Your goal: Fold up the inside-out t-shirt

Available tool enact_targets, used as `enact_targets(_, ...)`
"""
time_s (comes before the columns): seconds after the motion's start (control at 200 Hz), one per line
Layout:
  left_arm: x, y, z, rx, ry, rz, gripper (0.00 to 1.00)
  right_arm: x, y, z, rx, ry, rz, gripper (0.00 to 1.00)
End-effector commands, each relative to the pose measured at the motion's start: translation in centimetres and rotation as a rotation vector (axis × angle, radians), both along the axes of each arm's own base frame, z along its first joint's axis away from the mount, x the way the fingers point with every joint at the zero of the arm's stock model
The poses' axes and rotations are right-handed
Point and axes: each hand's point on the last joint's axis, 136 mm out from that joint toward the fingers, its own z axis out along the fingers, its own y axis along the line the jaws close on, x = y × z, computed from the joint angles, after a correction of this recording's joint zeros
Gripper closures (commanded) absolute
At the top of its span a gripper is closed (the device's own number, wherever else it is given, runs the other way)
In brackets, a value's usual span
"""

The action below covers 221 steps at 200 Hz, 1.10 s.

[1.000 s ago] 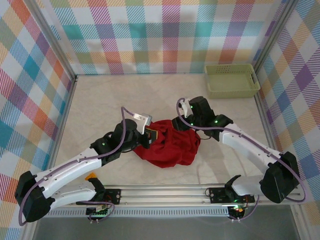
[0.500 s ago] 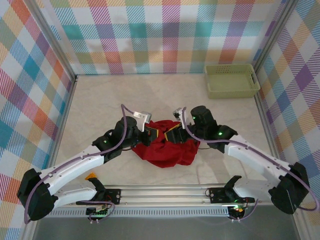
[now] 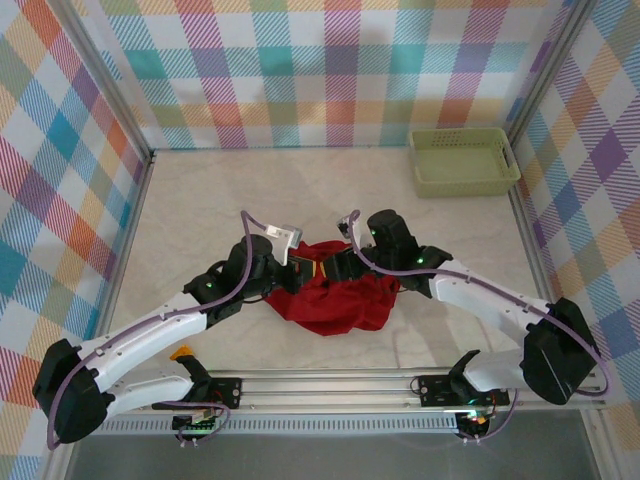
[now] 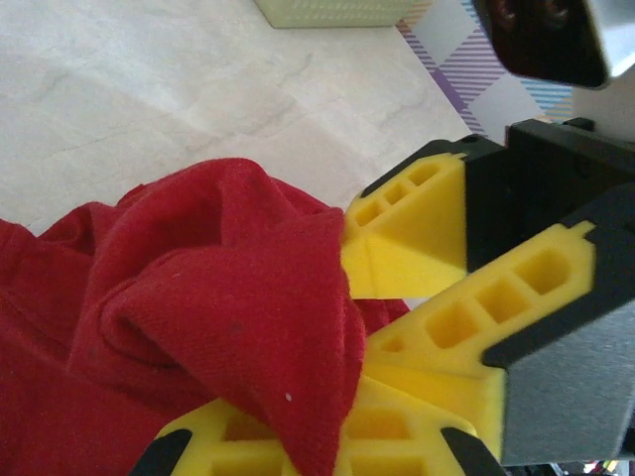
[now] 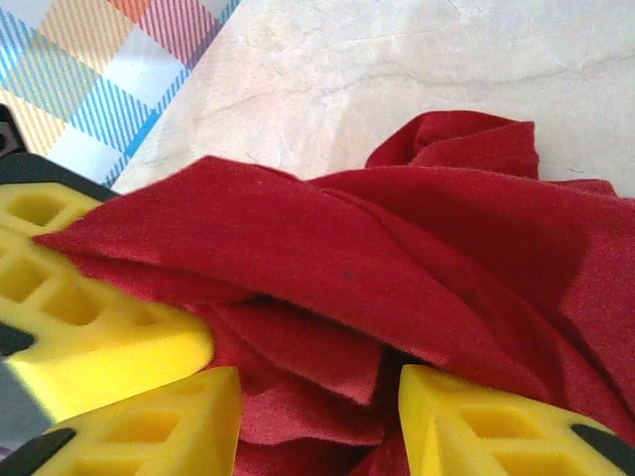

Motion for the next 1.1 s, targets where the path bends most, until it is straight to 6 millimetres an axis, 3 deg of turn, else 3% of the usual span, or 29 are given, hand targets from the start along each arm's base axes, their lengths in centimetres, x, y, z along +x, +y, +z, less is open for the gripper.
enact_targets(0.0,0.0,0.0,1.2,-0.042,-0.027,-0.004,1.0,1.0,0.4,1.8,0.023,-0.065,-0.005,0.51)
enact_targets(0.16,0.1,-0.1,1.0,-0.039,-0.025,-0.006,1.0,0.6,1.2,2.1,0.057,-0.061,0.039,0.57)
enact_targets(0.39,0.3,0.2,0.9,-0.026,-0.027,0.012,1.0,0.6,0.8,2.3,0.035,-0.079,0.034,0.84)
enact_targets(0.61,1.2,1.2,0.3,0.009,-0.021,0.071,1.0,0.2,-0.2,3.4,0.019,-0.107,0.021,0.99)
enact_targets(0.775,3.4,3.9,-1.4,0.197,-0.017,0.221,0.85,-0.2,-0.9,5.5,0.011,-0.115,0.004,1.0)
enact_targets(0.89,4.1,5.9,-2.3,0.338,-0.021,0.289,0.64,-0.8,-1.0,7.9,0.051,-0.115,0.013,1.0)
enact_targets(1.0,4.3,7.1,-1.4,0.366,-0.052,0.334,0.49,-1.2,-0.8,9.8,0.081,-0.11,0.02,1.0)
enact_targets(1.1,3.6,7.1,0.7,0.298,-0.099,0.332,0.46,-0.8,-0.5,10.3,0.092,-0.086,0.003,1.0)
